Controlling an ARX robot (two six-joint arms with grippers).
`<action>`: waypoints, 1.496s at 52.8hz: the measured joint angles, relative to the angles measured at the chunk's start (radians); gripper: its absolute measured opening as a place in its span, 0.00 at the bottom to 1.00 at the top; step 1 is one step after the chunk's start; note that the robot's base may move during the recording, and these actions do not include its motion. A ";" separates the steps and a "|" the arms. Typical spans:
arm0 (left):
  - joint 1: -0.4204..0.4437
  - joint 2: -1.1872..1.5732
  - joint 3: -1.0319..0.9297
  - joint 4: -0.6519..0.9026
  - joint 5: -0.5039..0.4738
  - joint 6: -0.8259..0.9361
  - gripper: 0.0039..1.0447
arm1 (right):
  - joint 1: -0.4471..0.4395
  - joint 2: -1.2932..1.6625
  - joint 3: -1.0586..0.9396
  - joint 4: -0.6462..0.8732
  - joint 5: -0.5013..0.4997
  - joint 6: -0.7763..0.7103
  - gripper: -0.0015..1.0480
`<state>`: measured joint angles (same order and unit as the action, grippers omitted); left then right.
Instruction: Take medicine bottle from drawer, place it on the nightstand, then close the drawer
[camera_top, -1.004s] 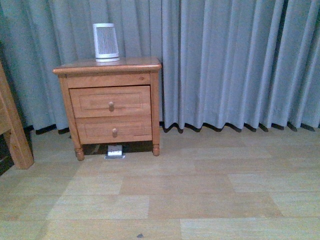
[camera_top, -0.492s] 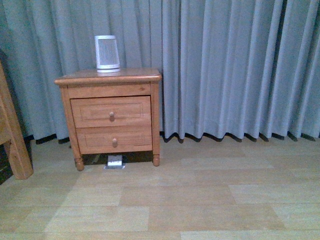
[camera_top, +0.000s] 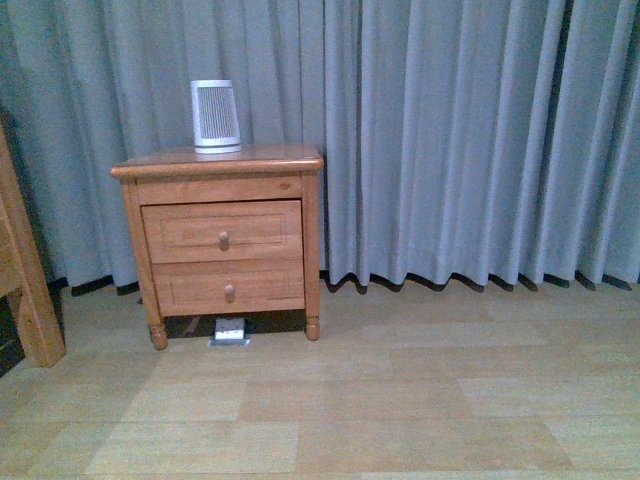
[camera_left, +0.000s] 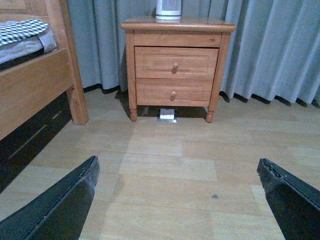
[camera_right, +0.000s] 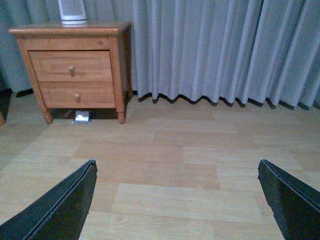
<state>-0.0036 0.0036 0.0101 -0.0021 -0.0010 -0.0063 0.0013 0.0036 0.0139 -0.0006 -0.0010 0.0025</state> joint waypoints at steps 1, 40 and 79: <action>0.000 0.000 0.000 0.000 0.000 0.000 0.94 | 0.000 0.000 0.000 0.000 0.000 0.000 0.93; 0.000 0.000 0.000 0.000 0.000 0.000 0.94 | 0.000 0.000 0.000 0.000 0.000 0.000 0.93; 0.000 0.000 0.000 0.000 0.000 0.000 0.94 | 0.000 0.000 0.000 0.000 0.000 0.000 0.93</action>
<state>-0.0036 0.0036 0.0101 -0.0021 -0.0006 -0.0063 0.0013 0.0036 0.0139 -0.0006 -0.0006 0.0025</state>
